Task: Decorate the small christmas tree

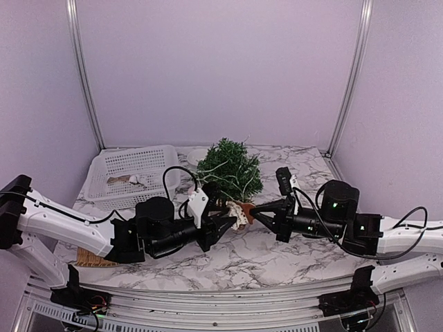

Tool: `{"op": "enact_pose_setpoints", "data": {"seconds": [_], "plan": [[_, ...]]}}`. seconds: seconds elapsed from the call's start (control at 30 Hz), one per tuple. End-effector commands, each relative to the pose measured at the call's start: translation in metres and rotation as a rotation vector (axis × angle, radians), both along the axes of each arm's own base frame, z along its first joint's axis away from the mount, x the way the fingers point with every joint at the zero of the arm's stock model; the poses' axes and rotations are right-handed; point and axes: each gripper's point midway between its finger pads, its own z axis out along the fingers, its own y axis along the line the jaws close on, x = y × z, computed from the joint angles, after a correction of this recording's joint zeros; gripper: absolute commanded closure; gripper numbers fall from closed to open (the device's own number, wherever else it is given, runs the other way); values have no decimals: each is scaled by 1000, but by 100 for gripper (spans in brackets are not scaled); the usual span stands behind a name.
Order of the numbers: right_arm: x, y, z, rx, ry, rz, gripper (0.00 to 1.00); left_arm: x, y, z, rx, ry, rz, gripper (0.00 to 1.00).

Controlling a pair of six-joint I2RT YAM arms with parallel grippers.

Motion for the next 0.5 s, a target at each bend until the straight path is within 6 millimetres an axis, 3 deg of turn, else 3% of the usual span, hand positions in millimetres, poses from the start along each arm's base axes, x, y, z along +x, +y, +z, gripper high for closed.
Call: {"op": "enact_pose_setpoints", "data": {"seconds": [0.0, 0.17, 0.47], "plan": [[0, -9, 4, -71, -88, -13, 100, -15, 12, 5, -1, -25, -90, 48], [-8, -10, -12, -179, -139, 39, 100, -23, 19, 8, 22, -21, -182, 38], [-29, -1, -22, -236, -200, 137, 100, -29, -21, -13, 124, -28, -331, 38]]}}
